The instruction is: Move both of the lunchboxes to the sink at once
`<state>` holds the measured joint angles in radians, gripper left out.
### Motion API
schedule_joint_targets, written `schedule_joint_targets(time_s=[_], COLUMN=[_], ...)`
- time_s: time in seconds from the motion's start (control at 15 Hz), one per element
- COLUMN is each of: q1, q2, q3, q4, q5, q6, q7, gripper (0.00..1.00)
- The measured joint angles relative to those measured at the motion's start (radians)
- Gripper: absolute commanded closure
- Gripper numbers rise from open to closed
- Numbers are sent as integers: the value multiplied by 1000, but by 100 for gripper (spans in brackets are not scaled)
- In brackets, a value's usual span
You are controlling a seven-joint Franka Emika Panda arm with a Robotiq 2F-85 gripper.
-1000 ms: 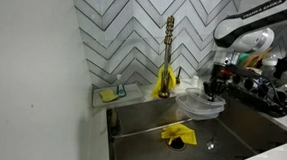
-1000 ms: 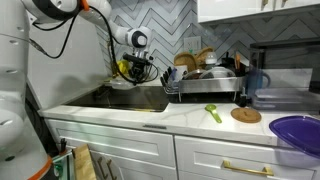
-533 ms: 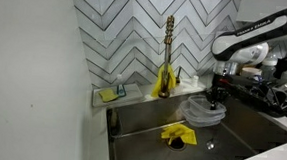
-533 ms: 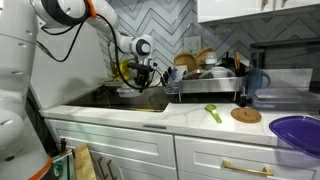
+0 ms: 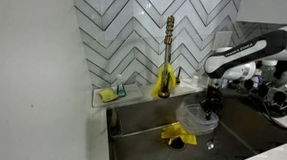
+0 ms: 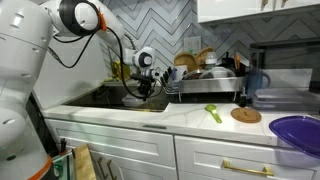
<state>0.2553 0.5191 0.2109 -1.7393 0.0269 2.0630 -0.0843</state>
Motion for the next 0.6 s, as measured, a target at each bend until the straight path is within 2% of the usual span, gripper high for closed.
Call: schedule_joint_targets(time_s=[0.07, 0.33, 0.4, 0.6], q1=[6, 7, 7, 7], q2=[11, 20, 20, 23], q3=[-5, -7, -7, -7], q4=[0, 7, 9, 12], q5=[-23, -26, -26, -27], q6=[19, 24, 24, 24], q7=[10, 12, 12, 12], gripper=[93, 93, 98, 98])
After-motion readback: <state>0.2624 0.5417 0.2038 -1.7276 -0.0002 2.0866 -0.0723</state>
